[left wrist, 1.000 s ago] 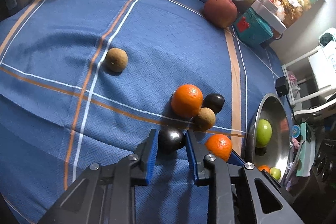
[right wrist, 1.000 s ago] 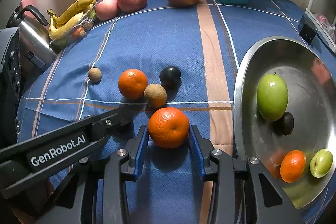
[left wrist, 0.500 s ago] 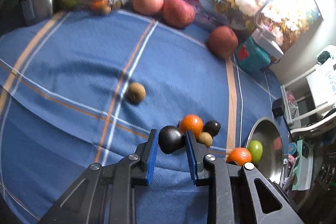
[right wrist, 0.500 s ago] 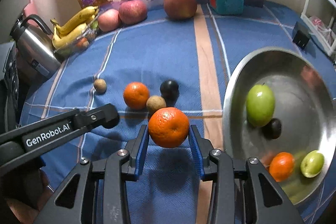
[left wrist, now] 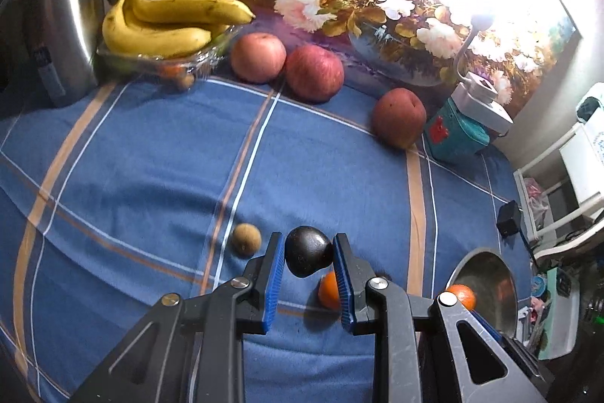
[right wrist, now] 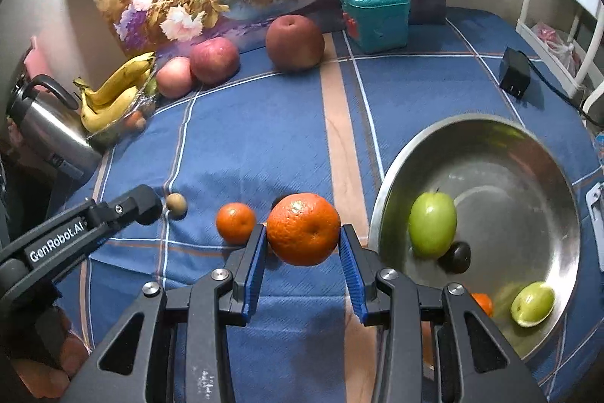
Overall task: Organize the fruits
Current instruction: 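Carry the black plum with the left tool while the right tool carries the tangerine over the bowl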
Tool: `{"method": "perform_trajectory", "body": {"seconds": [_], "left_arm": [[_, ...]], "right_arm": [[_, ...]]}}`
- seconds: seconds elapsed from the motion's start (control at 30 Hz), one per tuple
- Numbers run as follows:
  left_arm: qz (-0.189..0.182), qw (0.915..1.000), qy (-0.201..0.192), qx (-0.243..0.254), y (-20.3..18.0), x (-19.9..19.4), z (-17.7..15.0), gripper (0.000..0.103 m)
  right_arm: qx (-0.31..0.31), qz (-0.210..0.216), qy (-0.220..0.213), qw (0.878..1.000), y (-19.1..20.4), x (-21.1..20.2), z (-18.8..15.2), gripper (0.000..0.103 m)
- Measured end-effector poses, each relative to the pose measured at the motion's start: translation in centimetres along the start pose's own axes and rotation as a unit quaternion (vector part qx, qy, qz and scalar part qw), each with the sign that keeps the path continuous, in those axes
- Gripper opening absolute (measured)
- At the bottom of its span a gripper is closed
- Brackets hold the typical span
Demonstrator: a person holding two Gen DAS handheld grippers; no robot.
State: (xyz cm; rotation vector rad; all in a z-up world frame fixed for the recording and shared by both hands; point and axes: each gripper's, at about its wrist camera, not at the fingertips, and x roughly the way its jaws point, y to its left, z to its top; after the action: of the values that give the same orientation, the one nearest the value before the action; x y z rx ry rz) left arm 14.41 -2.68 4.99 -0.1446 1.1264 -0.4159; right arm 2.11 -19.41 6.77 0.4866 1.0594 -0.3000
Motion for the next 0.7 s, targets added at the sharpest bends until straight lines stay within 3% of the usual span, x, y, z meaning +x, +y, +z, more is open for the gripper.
{"method": "perform_trajectory", "body": {"seconds": [0.27,0.5,0.7], "left_arm": [[0.014,0.9996,-0.002,0.023,-2.2,0.9,-0.5,0.028],[0.012,0.9968,0.009,0.078,-6.5,1.8,-2.2,0.028],[-0.003,0.9904,0.015,0.138,-10.9,1.6,-4.0,0.028]], "right_arm": [[0.006,-0.035,-0.016,0.999,-1.9,-0.7,1.6,0.04],[0.04,-0.072,-0.036,0.996,-5.8,-1.9,1.9,0.04],[0.083,-0.098,-0.027,0.991,-10.1,-2.1,1.1,0.04]]}}
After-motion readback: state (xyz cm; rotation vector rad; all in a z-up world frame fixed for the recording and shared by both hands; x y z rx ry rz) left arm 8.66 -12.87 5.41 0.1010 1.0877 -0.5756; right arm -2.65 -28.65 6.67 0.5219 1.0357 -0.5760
